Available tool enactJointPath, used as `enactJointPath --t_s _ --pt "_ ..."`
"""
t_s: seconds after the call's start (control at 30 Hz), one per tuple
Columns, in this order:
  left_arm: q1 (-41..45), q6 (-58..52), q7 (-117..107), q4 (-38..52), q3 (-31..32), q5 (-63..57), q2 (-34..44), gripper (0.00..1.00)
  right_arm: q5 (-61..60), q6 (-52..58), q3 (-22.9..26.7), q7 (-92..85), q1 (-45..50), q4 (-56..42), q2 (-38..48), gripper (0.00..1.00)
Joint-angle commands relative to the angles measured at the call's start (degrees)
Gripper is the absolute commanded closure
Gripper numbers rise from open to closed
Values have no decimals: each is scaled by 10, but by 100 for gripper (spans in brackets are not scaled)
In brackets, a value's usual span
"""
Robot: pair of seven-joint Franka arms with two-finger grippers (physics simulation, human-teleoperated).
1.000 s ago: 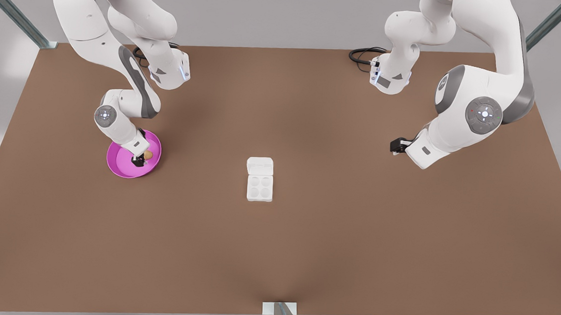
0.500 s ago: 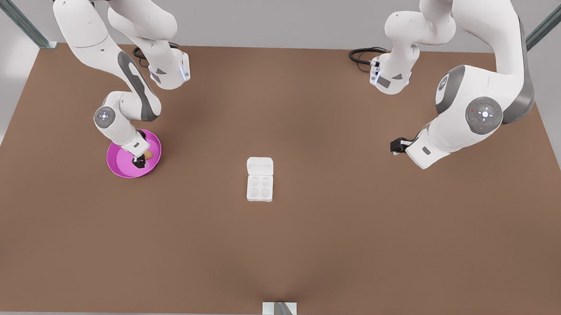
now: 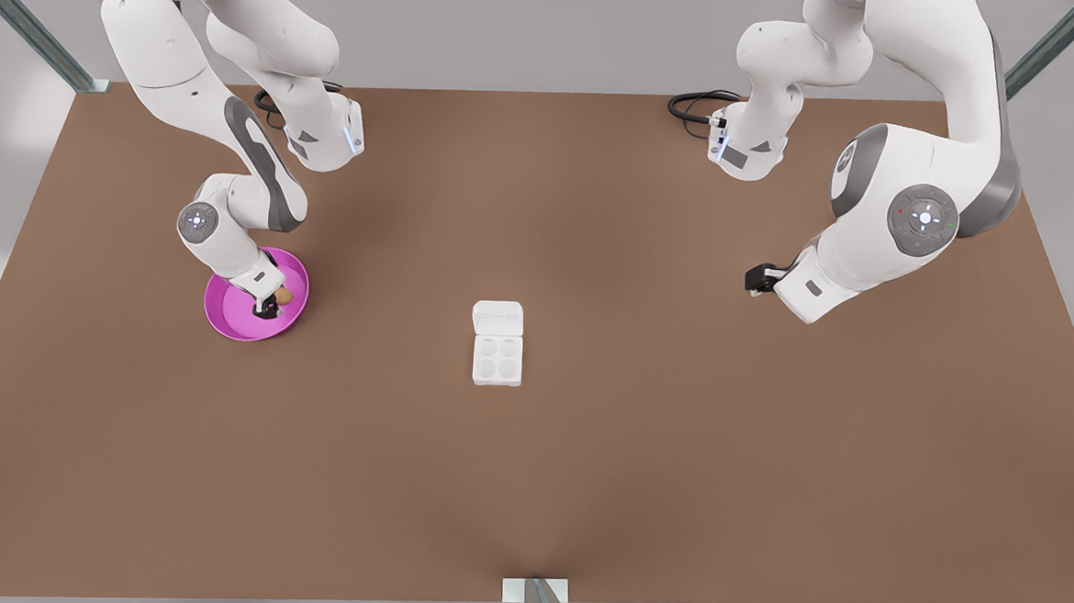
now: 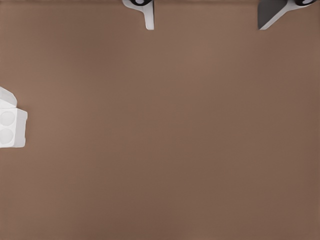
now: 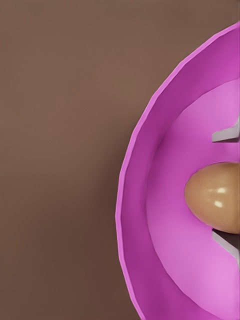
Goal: Pack egg into the box and close the box lid
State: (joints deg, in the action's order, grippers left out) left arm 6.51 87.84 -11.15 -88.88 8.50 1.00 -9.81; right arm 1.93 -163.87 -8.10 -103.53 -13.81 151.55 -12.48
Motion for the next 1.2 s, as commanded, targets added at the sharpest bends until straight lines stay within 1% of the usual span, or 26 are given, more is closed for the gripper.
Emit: enactJointPath --t_s 0.0,0.1,0.33,0.43,0.8,1.0,1.1,1.17 --pt "0 0 -10 0 0 0 1 0 0 1 0 -18 0 0 1 33" --pt "0 0 -10 0 0 0 1 0 0 1 0 -19 0 0 1 40" --pt "1 0 -18 2 2 0 1 0 1 2 -1 -19 2 -2 -6 41" --pt "0 0 -18 2 2 0 1 0 1 2 -1 -19 2 -2 -6 45" --pt "1 -1 -19 2 2 0 1 0 1 14 -2 -22 1 -5 -2 45" --pt "0 0 -25 1 6 0 1 0 1 57 -2 -23 0 -9 18 46" --pt "0 0 -25 1 7 0 1 0 0 112 -1 -23 0 -20 42 46" --pt "0 0 -25 0 7 0 1 0 -22 166 -2 -31 1 -36 63 46"
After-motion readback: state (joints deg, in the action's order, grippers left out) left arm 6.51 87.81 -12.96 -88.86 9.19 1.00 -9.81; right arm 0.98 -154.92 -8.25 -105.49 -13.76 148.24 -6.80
